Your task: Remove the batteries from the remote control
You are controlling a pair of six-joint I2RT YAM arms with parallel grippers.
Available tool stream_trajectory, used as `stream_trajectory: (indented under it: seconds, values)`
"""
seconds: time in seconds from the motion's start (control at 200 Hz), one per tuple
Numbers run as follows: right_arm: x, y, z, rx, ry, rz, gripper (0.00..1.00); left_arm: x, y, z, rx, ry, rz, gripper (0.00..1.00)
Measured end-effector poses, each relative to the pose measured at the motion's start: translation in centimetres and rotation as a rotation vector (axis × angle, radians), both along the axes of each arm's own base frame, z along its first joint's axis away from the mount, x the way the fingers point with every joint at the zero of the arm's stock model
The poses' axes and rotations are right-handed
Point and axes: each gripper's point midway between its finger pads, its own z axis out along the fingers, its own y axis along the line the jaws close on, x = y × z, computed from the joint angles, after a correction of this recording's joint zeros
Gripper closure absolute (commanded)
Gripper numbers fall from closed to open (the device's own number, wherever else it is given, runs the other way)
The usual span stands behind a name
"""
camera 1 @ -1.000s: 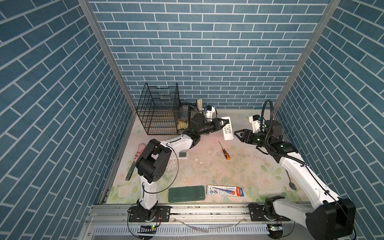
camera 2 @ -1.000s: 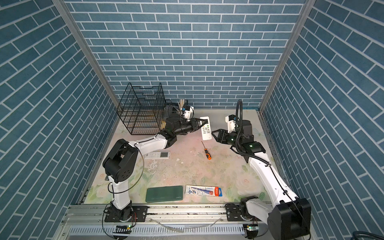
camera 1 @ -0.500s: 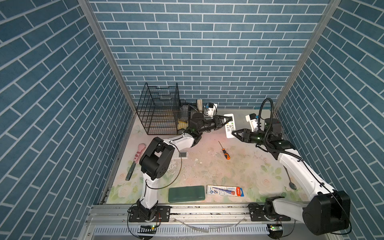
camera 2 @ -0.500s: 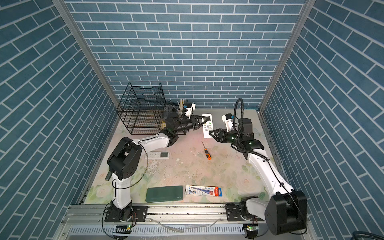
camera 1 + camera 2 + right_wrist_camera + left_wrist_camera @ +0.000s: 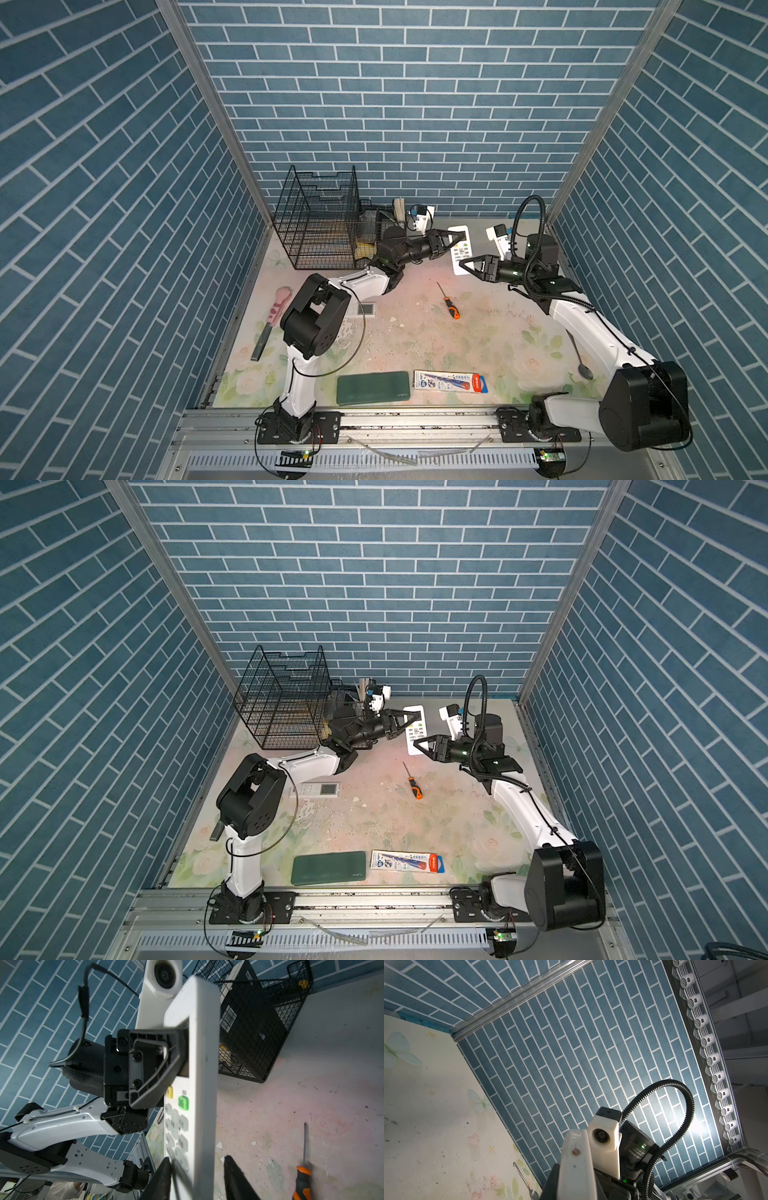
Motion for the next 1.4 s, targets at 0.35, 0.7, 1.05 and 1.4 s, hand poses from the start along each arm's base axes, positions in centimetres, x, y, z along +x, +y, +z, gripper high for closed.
stream_trajectory:
  seconds: [0.35, 0.7, 1.05, 1.4]
  values:
    - [0.3, 0.6, 0.7, 0.056, -0.004, 0.041, 0.66, -0.2, -0.3, 0.1, 0.000, -0.010, -0.007, 1.00]
    - [0.0, 0.7, 0.6, 0.086, 0.033, 0.052, 0.80, -0.3, -0.4, 0.3, -0.015, -0.031, -0.014, 1.00]
    - [-0.2, 0.8, 1.0, 0.101, 0.036, 0.068, 0.96, -0.4, -0.4, 0.6, -0.025, -0.042, -0.021, 0.78]
    - [-0.4, 0.2, -0.4, 0.035, 0.057, 0.024, 1.00, 0.9, 0.7, -0.4, 0.010, -0.020, 0.041, 0.51]
